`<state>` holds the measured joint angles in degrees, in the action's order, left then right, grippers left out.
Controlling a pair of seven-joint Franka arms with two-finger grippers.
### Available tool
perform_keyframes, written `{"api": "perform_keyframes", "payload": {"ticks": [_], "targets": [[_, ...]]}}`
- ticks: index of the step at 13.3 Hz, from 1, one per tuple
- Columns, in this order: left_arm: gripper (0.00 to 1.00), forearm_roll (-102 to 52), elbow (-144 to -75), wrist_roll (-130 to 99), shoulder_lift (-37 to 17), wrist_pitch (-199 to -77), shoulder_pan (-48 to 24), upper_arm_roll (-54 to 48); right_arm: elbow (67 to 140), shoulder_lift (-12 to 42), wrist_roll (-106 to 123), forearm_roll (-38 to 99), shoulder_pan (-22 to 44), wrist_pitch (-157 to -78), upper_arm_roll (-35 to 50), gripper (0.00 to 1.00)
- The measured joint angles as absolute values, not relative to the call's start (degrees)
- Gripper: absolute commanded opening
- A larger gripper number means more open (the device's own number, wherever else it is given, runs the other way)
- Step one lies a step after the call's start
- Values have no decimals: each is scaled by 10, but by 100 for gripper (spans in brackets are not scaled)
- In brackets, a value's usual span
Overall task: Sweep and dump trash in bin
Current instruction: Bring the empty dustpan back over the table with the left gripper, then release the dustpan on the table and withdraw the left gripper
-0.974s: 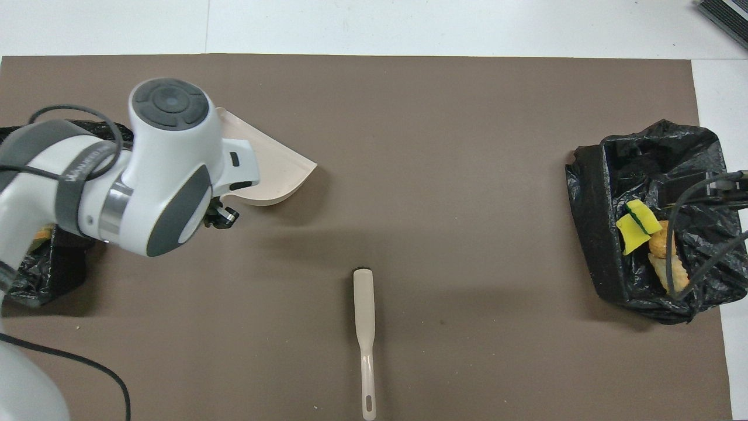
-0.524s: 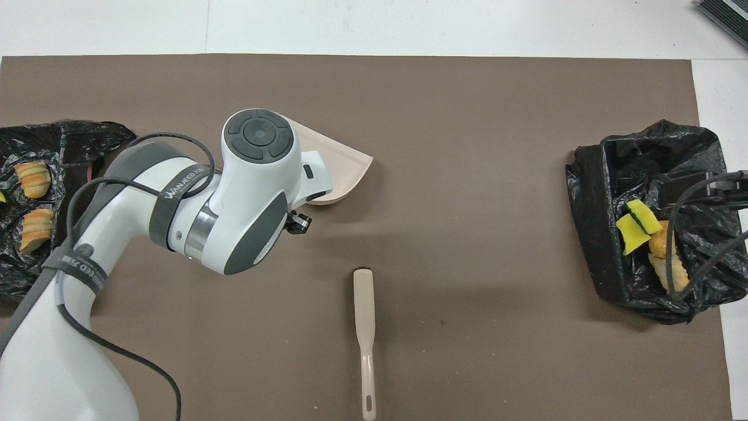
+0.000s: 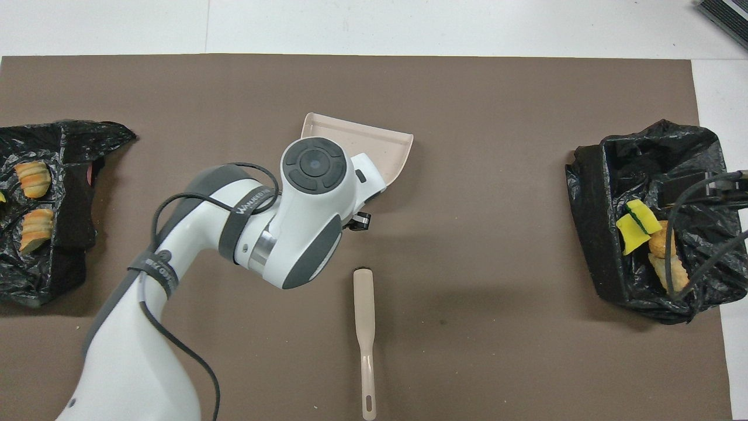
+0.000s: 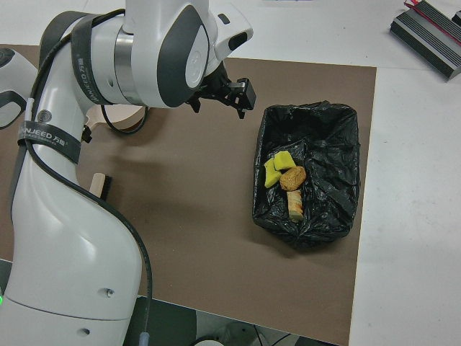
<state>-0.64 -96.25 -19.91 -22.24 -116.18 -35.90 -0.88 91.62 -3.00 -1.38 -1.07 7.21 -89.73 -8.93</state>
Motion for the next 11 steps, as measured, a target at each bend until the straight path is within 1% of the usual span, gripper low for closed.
{"api": "perform_keyframes", "payload": {"ticks": [1, 3, 6, 8, 11], "targets": [[99, -7, -962, -219, -237, -1177, -371, -9, 916, -30, -6, -11, 72, -897, -89, 100], [100, -7, -960, -238, -251, -1194, -380, -7, 916, -30, 19, -11, 72, -897, -90, 100], [100, -7, -950, -237, -241, -1193, -365, 10, 916, -30, 24, -11, 71, -897, -91, 100], [100, -7, -947, -235, -220, -1183, -330, 14, 916, -30, 24, -11, 71, -897, -91, 100], [100, -7, -947, -209, -193, -1172, -258, 16, 916, -30, 24, -11, 72, -897, -90, 100]]}}
